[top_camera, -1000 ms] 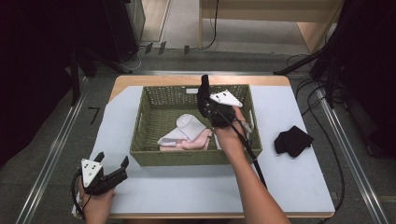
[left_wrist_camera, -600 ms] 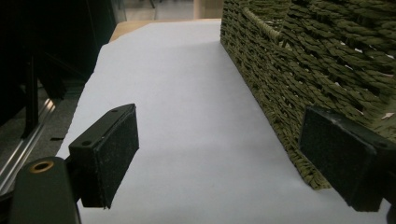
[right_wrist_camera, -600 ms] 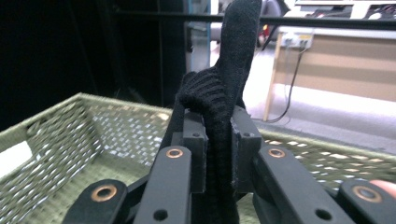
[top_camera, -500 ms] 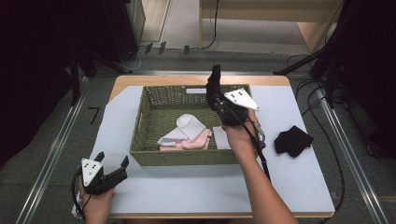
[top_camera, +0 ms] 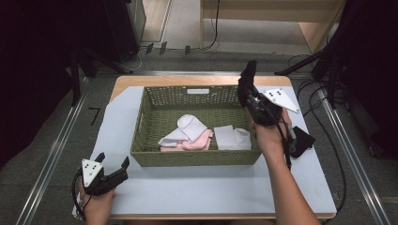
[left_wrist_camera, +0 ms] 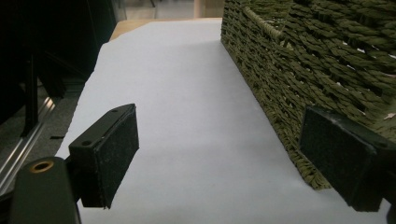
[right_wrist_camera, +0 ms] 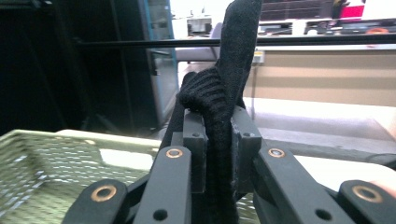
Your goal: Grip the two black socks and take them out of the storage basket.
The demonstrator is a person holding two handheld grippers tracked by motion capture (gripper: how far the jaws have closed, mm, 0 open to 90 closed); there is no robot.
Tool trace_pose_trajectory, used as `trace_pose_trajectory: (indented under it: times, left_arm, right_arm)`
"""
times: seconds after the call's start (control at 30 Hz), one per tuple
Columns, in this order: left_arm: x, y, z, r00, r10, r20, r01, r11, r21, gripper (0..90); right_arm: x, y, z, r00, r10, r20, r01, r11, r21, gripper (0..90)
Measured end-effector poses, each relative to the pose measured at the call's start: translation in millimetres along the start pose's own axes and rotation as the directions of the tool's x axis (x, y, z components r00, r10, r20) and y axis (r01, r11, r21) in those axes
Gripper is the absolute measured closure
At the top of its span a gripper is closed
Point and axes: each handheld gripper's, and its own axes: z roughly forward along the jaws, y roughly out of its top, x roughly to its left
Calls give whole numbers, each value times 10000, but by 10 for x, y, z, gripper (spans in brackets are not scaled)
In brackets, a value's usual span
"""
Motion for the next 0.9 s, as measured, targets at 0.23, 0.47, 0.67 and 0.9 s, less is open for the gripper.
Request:
trace_pose_trajectory:
  times: [0.23, 0.47, 0.67, 0.9]
  left_arm:
    - [-2, 0, 0, 10000, -1, -18, 1, 10000, 0, 134]
    - [-3, -1, -1, 10000, 2, -20, -2, 10000, -13, 134]
    - [-3, -1, -1, 10000, -1, -10, 1, 10000, -11, 134]
    - [-5, -2, -2, 10000, -18, -14, 18, 10000, -52, 134]
  right_arm:
    - [-389, -98, -169, 9969, 195, 763, -203, 9998, 88, 801]
    - [-698, -305, -311, 9903, 261, 1364, -334, 9981, 516, 800]
    - [-923, -540, -398, 9811, 446, 1882, -648, 9926, 1028, 800]
    - [-1076, -847, -438, 9736, 432, 2242, -874, 9777, 1908, 797]
